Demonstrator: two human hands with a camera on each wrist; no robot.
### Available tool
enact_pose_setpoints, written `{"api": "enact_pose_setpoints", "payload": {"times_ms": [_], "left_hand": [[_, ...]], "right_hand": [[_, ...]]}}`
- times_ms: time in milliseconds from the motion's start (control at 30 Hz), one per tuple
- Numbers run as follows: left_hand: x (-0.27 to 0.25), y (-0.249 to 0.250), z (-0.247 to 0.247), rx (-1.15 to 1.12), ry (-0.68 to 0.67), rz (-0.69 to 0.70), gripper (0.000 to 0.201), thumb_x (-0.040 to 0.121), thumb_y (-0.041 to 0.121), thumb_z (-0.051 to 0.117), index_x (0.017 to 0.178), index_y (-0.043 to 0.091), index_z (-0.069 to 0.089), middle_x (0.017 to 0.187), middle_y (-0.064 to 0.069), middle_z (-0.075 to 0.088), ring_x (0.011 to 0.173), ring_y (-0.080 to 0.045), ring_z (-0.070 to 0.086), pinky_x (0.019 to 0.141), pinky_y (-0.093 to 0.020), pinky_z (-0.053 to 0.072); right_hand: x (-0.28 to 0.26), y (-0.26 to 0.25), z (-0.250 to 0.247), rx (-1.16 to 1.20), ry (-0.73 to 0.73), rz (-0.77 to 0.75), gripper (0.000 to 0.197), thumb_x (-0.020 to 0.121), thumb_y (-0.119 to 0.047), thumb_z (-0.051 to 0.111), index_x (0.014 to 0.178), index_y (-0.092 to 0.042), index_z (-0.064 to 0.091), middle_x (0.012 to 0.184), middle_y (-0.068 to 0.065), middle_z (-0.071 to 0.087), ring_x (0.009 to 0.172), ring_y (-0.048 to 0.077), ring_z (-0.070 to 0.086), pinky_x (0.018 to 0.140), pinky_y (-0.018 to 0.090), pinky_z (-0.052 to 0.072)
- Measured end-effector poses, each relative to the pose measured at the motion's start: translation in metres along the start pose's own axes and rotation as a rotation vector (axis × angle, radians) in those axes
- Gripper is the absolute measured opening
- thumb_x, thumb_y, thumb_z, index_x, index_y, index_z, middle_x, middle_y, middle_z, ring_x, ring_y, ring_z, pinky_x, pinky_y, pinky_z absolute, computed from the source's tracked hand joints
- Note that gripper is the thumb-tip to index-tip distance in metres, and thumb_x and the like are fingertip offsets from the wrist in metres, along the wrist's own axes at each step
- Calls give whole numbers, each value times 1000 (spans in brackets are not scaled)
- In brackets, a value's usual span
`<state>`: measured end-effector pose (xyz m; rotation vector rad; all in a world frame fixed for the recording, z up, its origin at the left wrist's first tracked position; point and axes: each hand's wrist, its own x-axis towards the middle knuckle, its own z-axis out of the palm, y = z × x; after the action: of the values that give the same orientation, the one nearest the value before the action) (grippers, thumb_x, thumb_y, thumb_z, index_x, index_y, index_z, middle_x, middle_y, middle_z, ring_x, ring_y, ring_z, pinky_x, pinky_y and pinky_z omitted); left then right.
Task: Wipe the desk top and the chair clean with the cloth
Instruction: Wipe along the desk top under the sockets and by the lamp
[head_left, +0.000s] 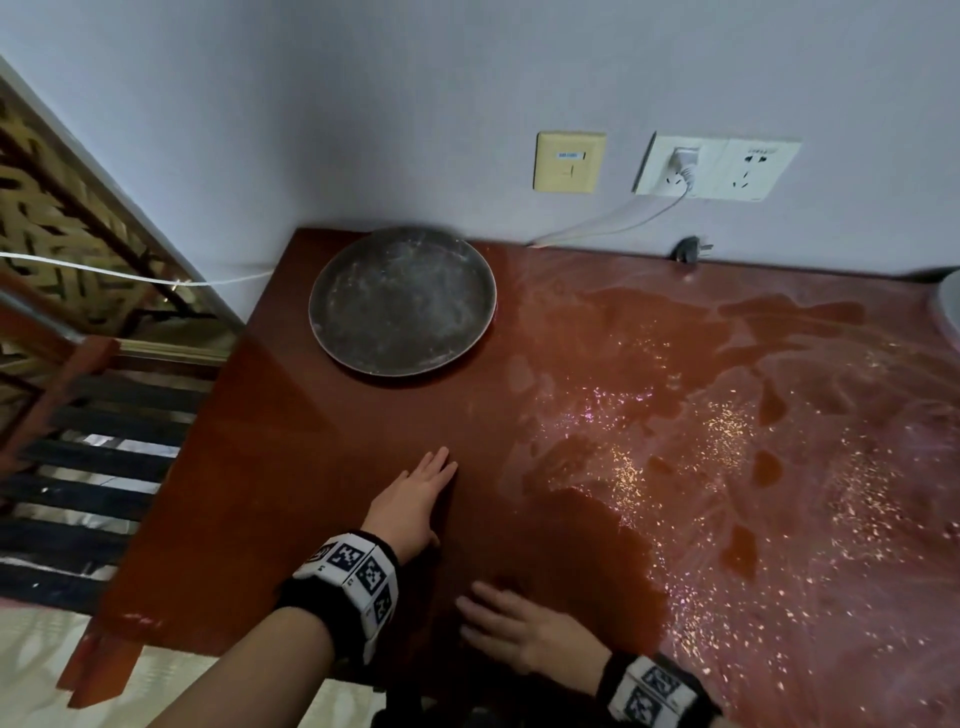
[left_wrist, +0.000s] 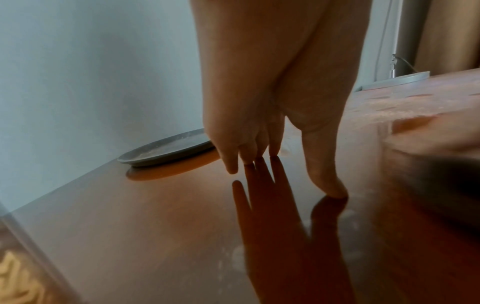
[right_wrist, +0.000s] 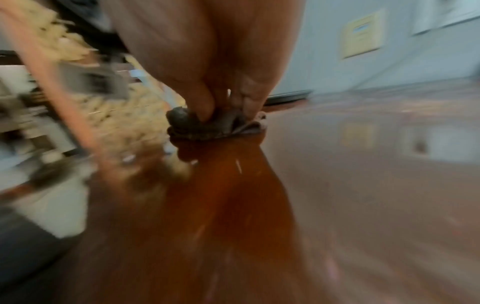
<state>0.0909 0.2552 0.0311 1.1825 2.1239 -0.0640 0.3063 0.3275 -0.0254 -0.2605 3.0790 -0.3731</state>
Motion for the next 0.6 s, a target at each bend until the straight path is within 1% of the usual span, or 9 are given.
{"api": "enact_pose_setpoints", "payload": {"times_ms": [33,100,200,300,367,433,500,567,600], "left_hand": [[0,1,1,0,4,-5,100,81,12,72,152,21,1,159,3,-13,146,-12,-7,118,-29,4],[2,3,1,0,19,-9,100,82,11,71,152,21,1,159,3,-13,146,-13,-6,118,-29,5],[2,6,1,-29,38,-25,98,83,11,70,152,21,2,159,3,-12,146,-13,-6,118,-28,5],[3,10,0,-55,54,-35,97,83,14,71,152,21,3,159,3,-12,146,-14,-5,118,-28,6],[5,13,-1,-70,63,-34,97,83,14,70,153,20,3,159,3,-12,146,-14,-6,118,-28,5],[10,15,-2,-69,74,-12,95,84,13,69,152,20,3,159,2,-12,146,-13,-6,117,-27,4],[15,18,-4,-68,80,8,93,86,12,67,152,20,3,159,2,-11,146,-12,-7,117,-26,4],[21,20,-9,-73,78,19,93,85,12,67,152,20,3,159,3,-11,146,-11,-6,117,-26,4],[24,21,-12,-80,78,20,94,85,12,68,152,21,3,159,3,-11,146,-11,-6,117,-26,5]], "right_hand": [[-7,-2,8,-28,-36,-73,40,102,-15,13,123,-32,43,130,-18,54,132,9,38,94,15,44],[-11,12,7,-15,-34,-86,43,102,-15,11,126,-31,43,137,-14,49,131,7,39,96,16,42],[12,54,-24,114,120,235,61,78,4,39,128,-25,56,143,-8,41,129,12,44,87,21,52],[31,85,-41,146,78,536,75,80,13,46,146,-20,29,152,-9,5,143,15,11,98,31,47],[36,80,-40,110,82,529,74,71,9,56,140,-15,41,149,-2,22,139,25,28,97,34,48],[27,61,-26,118,-6,323,63,67,-7,50,129,-19,50,136,0,50,127,26,44,94,32,50],[15,50,-18,83,-92,116,55,73,-21,40,128,-26,44,130,-2,57,123,20,51,91,28,50],[18,71,-31,91,-69,133,55,71,-20,56,125,-27,53,128,-3,59,115,16,59,83,25,54],[25,86,-42,94,22,203,57,66,-15,66,121,-25,60,127,-1,60,112,18,61,78,25,56]]}}
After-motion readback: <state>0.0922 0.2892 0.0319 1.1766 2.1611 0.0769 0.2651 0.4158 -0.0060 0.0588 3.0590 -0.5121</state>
